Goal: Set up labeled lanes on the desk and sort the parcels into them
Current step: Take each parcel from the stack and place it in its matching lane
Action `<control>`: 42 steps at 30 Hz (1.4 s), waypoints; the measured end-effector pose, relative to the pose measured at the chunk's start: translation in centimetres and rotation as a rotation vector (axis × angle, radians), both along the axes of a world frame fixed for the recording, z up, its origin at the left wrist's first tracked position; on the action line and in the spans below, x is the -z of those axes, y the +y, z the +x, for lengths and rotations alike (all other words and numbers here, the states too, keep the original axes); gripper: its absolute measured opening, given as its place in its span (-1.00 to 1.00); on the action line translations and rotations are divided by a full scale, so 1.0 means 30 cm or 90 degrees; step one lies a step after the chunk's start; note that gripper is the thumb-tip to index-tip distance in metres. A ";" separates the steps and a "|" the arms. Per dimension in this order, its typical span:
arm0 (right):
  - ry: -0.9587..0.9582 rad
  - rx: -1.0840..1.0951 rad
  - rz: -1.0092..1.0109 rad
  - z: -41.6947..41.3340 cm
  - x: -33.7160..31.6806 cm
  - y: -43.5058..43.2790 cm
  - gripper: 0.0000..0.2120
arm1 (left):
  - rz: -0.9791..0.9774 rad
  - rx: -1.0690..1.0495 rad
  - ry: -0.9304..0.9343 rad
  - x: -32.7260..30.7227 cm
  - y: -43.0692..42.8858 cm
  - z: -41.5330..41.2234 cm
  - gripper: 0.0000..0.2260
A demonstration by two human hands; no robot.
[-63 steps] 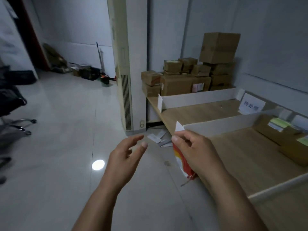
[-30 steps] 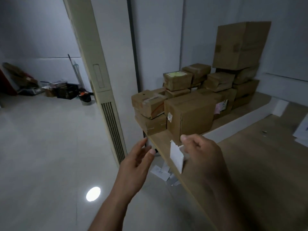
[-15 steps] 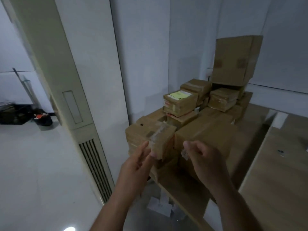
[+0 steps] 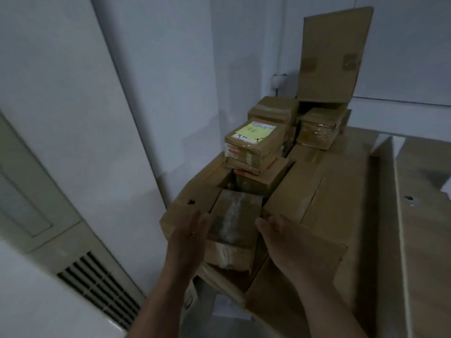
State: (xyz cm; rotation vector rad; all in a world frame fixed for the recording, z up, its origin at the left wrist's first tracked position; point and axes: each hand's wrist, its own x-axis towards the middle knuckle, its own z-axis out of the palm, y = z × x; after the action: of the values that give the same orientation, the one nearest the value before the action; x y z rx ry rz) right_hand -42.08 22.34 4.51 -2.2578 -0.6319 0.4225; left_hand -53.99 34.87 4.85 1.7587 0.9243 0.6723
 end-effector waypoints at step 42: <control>0.292 0.316 0.398 -0.447 0.065 -0.042 -0.80 | -0.171 0.353 0.056 0.022 0.049 -0.223 -0.84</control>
State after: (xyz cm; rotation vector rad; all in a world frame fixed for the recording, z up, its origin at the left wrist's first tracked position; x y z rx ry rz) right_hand -55.48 21.08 2.55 -1.5639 0.0495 0.4007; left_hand -60.69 36.34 4.19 1.6999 0.5118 0.1065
